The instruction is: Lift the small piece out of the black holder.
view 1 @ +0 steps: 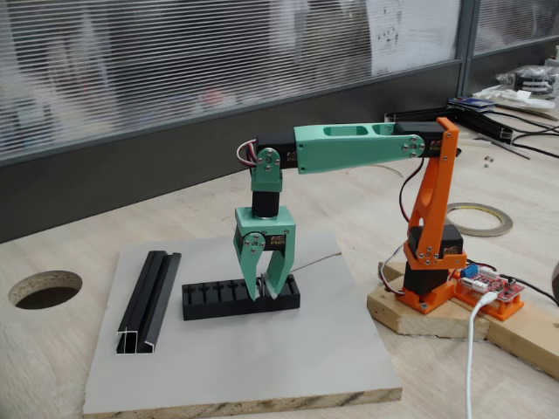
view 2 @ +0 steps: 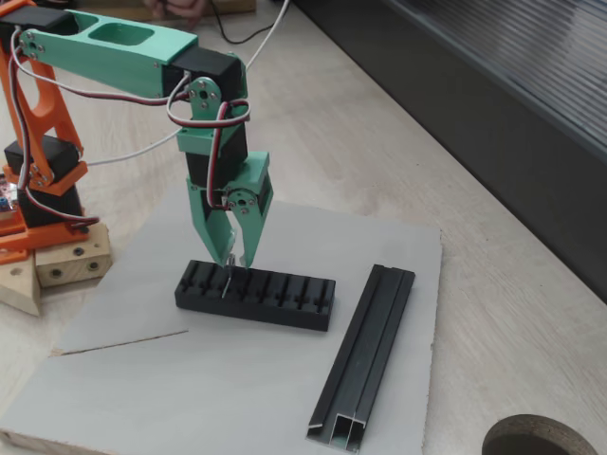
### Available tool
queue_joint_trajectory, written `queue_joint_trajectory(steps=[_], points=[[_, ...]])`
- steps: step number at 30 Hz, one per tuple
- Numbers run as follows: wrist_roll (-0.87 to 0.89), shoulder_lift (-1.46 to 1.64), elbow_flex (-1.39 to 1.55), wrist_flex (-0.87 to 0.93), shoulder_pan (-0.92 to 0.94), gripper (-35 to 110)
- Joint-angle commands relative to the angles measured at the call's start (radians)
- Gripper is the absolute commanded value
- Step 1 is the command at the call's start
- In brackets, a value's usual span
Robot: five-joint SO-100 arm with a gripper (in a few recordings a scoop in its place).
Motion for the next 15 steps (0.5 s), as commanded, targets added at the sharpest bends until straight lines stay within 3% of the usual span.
queue_joint_trajectory(steps=[1, 15], points=[[0.017, 0.006, -0.009, 0.002, -0.011, 22], [0.1, -0.037, -0.011, 0.006, 0.012, 22]])
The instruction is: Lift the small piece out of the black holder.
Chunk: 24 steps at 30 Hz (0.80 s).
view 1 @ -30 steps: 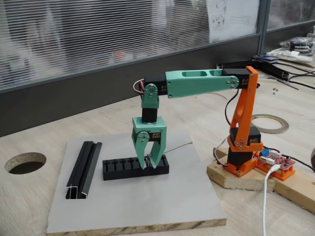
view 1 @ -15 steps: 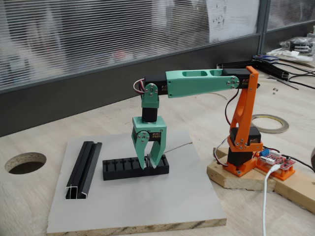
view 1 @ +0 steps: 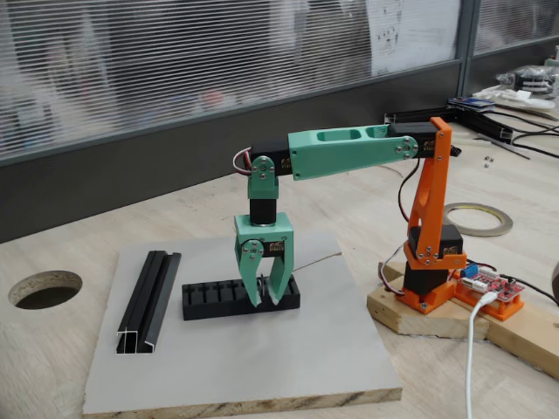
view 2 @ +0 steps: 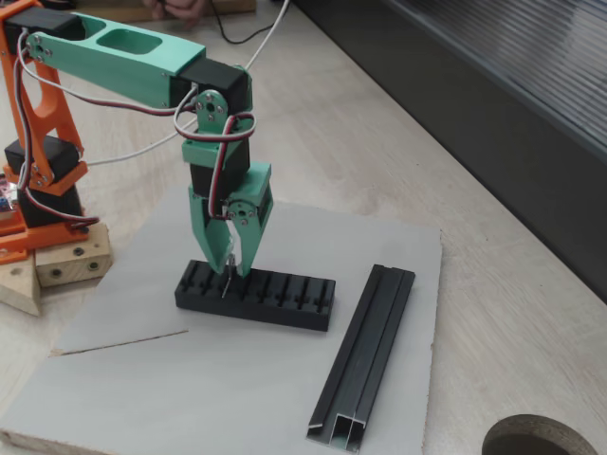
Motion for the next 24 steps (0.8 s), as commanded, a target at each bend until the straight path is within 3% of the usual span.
queue_joint_trajectory(steps=[1, 24], points=[[0.055, 0.011, -0.011, 0.002, -0.002, 22], [0.041, 0.011, -0.023, 0.011, -0.002, 21]])
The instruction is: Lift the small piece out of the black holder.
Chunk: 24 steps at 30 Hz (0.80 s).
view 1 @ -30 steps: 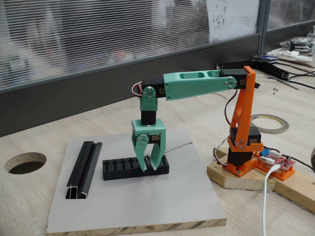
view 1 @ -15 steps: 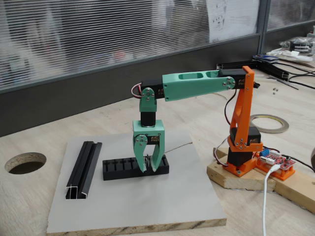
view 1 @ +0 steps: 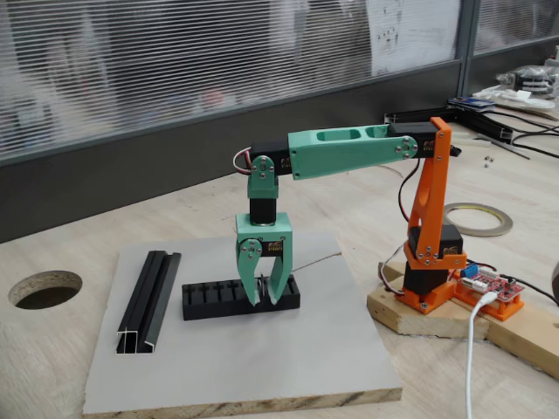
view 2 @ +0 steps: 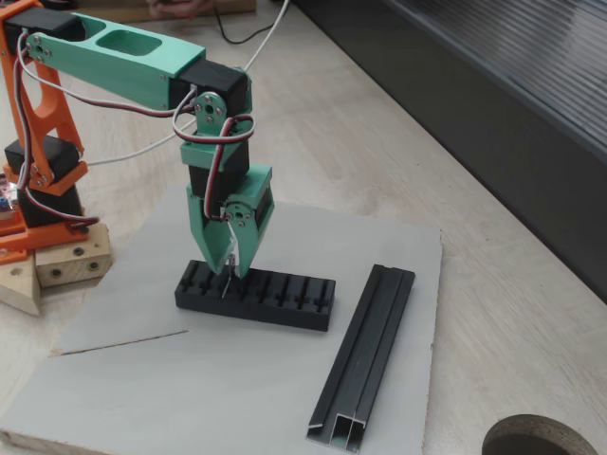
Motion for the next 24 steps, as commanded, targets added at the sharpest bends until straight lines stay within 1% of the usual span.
queue_joint_trajectory(steps=[1, 4, 8, 11, 24], points=[[0.011, 0.011, -0.025, 0.011, -0.002, 21], [0.011, 0.012, -0.025, 0.008, -0.002, 20], [0.011, 0.012, -0.026, 0.002, -0.002, 11], [0.011, 0.012, -0.026, 0.0, 0.002, 7], [0.011, 0.02, -0.028, 0.012, 0.002, 6]])
